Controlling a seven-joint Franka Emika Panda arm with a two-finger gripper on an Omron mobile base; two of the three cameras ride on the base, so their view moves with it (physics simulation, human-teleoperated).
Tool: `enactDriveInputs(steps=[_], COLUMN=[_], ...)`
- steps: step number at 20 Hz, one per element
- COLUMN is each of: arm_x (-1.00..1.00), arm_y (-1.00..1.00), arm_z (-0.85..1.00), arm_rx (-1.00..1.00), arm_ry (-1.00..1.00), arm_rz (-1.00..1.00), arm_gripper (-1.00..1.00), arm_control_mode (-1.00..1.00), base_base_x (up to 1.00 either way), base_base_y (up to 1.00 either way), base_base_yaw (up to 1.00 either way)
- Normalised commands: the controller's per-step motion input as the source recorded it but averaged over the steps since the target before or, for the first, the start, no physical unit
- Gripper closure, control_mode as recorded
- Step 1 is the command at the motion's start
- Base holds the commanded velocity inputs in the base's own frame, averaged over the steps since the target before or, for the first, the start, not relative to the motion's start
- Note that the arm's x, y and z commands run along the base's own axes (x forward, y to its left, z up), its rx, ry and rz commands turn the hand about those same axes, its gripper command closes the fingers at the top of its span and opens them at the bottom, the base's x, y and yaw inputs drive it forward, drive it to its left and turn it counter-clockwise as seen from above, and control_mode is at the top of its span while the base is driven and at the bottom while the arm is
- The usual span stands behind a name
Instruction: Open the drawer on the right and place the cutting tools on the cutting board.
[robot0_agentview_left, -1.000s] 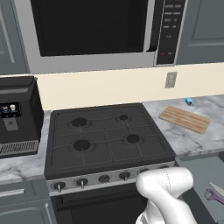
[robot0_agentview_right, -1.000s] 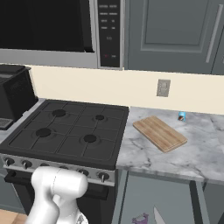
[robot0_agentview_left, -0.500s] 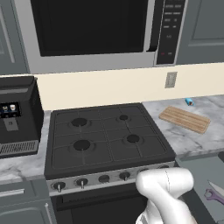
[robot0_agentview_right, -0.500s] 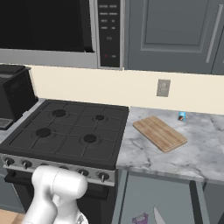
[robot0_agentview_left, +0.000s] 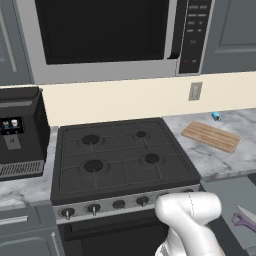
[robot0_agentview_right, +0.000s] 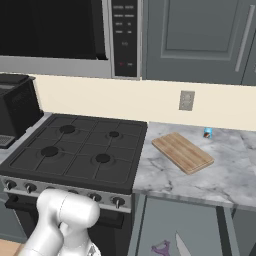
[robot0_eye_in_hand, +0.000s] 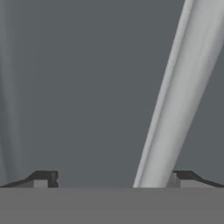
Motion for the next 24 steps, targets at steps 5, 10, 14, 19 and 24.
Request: enactDriveInputs(steps=[5, 10, 14, 19, 24], arm_x=[0.00, -0.03, -0.86, -0.57, -0.18], arm_y=[0.00, 0.00, 0.00, -0.05, -0.03], arm_z=[0.54, 0.00, 0.21, 0.74, 0.98], arm_rx=[0.00, 0.00, 0.00, 0.00, 0.01], arm_ry=[0.12, 0.00, -0.16, -0.05, 0.01], arm_rz=[-0.02, 0.00, -0.01, -0.05, -0.04], arm_gripper=[-1.00, -1.00, -1.00, -1.00, -1.00], arm_control_mode=[-1.00, -1.00, -1.00, -1.00, -1.00], base_base_x=[0.00, 0.00, 0.00, 0.00, 0.00], base_base_y=[0.00, 0.00, 0.00, 0.00, 0.00], base_base_yaw=[0.00, 0.00, 0.00, 0.00, 0.00])
